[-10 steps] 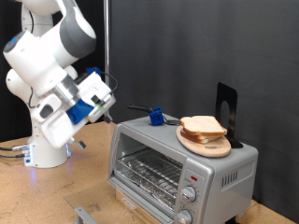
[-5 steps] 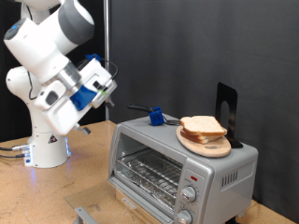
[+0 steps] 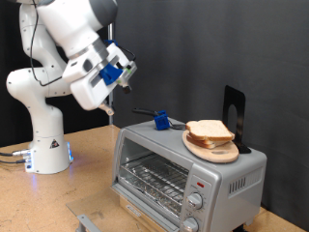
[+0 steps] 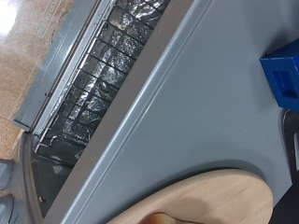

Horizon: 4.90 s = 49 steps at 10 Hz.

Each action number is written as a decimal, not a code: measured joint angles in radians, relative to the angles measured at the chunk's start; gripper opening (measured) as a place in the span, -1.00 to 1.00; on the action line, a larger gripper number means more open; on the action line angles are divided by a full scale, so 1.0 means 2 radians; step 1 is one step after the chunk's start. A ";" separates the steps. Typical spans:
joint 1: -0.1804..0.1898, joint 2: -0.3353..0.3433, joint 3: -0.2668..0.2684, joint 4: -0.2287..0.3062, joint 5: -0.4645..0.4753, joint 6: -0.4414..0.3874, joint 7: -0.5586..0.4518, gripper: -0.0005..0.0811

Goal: Make a piece of toast with the oven

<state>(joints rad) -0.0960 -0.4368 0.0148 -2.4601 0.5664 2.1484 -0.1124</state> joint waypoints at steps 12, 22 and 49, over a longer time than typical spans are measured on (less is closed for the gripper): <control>0.045 -0.097 0.117 0.000 0.007 0.031 -0.008 0.99; 0.045 -0.095 0.157 -0.046 -0.007 0.057 0.008 0.99; 0.050 0.016 0.210 -0.093 0.032 0.216 -0.031 0.99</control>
<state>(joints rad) 0.0040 -0.4057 0.4345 -2.6456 0.6305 2.5804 -0.1753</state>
